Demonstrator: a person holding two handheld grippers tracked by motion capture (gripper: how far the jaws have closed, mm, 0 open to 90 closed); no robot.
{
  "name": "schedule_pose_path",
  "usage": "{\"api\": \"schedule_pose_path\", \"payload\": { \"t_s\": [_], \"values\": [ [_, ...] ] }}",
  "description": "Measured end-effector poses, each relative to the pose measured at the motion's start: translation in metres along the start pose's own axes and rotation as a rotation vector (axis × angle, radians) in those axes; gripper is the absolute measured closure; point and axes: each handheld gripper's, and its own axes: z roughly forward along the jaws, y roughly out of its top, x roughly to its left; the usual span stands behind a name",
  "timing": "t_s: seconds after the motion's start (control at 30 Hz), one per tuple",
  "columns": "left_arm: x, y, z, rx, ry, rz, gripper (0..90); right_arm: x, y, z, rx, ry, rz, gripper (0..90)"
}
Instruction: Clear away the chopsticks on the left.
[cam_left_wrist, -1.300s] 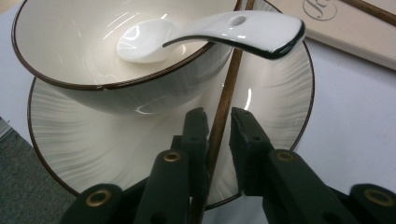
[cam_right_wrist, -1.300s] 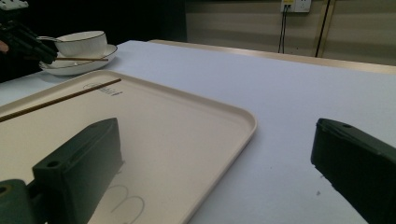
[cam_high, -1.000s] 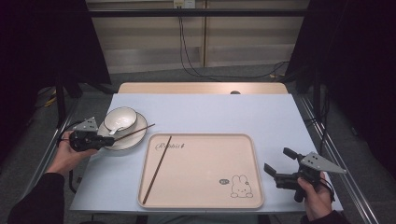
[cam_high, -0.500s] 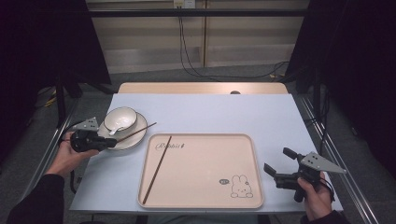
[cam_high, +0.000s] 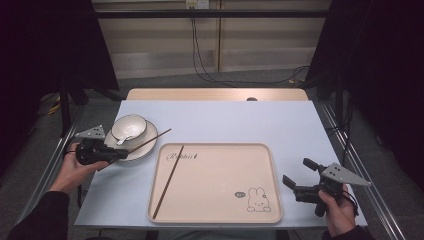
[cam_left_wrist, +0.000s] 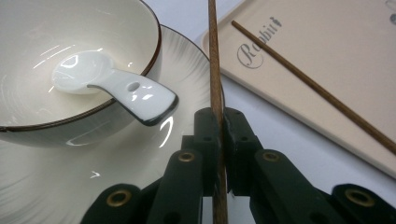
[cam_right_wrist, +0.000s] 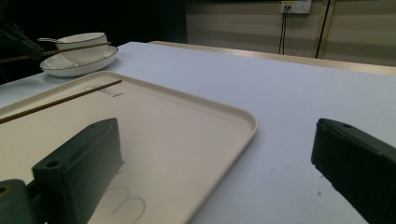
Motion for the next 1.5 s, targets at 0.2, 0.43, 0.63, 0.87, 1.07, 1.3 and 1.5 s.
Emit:
{"api": "schedule_pose_path", "payload": {
  "t_s": [0.2,0.43,0.63,0.87,1.07,1.3,1.5],
  "values": [
    [-0.008,-0.002,-0.004,-0.038,-0.003,-0.066,85.0,0.0,0.0,0.0,0.001,0.002,0.001,1.6],
    [-0.021,-0.007,-0.007,-0.073,0.001,-0.135,85.0,0.0,0.0,0.0,-0.001,0.003,-0.002,1.6],
    [-0.034,-0.006,-0.006,-0.082,0.009,-0.154,85.0,0.0,0.0,0.0,-0.001,0.003,-0.002,1.6],
    [-0.054,-0.002,-0.005,-0.081,0.005,-0.193,84.9,0.0,0.0,0.0,-0.003,0.002,0.0,1.6],
    [-0.072,0.004,-0.004,-0.086,-0.001,-0.208,85.0,0.001,0.0,0.0,-0.002,0.006,0.0,1.9],
    [-0.091,0.008,0.001,-0.117,0.036,-0.293,85.0,0.0,0.0,0.0,-0.002,0.004,-0.001,1.9],
    [-0.108,0.012,0.011,-0.13,0.053,-0.322,85.0,0.001,0.0,0.0,-0.002,0.007,-0.001,1.9]
  ]
}}
